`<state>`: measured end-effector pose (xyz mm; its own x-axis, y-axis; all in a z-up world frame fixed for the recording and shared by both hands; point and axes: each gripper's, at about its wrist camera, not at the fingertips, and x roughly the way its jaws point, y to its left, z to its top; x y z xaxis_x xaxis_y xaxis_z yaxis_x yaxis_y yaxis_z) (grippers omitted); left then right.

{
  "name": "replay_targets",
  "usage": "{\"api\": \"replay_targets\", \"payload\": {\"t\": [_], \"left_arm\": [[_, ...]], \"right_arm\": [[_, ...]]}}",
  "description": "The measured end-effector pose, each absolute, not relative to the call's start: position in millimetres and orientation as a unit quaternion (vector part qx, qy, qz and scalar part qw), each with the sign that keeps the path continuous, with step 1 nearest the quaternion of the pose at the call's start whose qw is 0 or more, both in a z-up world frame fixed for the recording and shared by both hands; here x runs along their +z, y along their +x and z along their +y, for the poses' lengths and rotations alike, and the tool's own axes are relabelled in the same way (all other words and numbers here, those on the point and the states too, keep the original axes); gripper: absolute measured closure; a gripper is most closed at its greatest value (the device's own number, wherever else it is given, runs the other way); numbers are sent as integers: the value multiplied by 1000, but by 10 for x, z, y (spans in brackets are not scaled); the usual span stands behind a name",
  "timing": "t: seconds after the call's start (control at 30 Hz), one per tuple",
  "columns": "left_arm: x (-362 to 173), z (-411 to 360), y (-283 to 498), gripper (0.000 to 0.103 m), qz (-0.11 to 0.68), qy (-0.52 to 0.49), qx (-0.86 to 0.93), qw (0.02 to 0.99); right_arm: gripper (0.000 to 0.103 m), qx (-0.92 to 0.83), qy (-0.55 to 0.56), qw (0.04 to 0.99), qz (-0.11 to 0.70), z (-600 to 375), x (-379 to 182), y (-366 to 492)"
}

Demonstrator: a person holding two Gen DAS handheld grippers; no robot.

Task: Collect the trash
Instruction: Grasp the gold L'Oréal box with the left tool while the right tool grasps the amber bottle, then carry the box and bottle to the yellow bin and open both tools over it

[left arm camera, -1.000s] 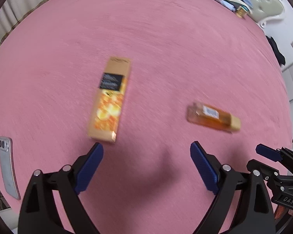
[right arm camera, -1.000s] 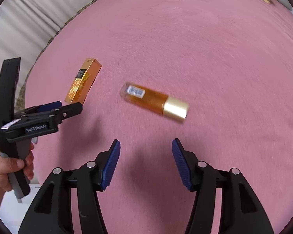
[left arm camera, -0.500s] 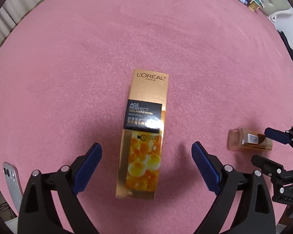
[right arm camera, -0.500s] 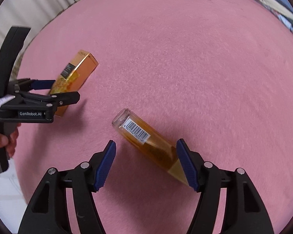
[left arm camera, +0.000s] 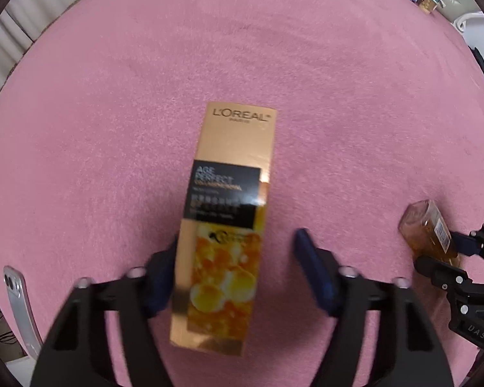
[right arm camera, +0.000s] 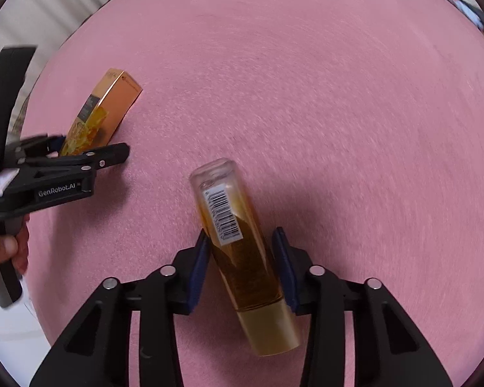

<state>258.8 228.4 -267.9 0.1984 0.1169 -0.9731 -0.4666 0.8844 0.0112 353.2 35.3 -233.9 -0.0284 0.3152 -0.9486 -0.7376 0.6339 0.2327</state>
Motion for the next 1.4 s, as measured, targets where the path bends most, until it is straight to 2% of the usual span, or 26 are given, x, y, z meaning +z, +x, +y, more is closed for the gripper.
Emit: {"api": "replay_targets", "payload": {"t": [0.1, 0.5, 0.87, 1.13, 1.3, 1.4], "left_arm": [[-2631, 2178, 2539, 65, 600, -154, 190, 761], [-2480, 1451, 2129, 66, 604, -193, 141, 760], [-2362, 172, 1510, 66, 633, -199, 46, 747], [-2151, -1028, 1145, 66, 643, -157, -45, 749], [-2198, -1330, 1218, 66, 646, -119, -96, 748], [-2133, -1783, 1261, 66, 645, -98, -128, 747]], "right_arm": [[68, 371, -138, 681, 617, 152, -2339, 3483], [71, 289, 9, 680, 674, -915, -2264, 2950], [71, 223, 87, 692, 682, -2009, -2046, 2240], [71, 187, 122, 712, 666, -2843, -1775, 1752], [71, 156, 153, 726, 652, -3378, -1586, 1475], [71, 137, 174, 732, 644, -3744, -1513, 1318]]}}
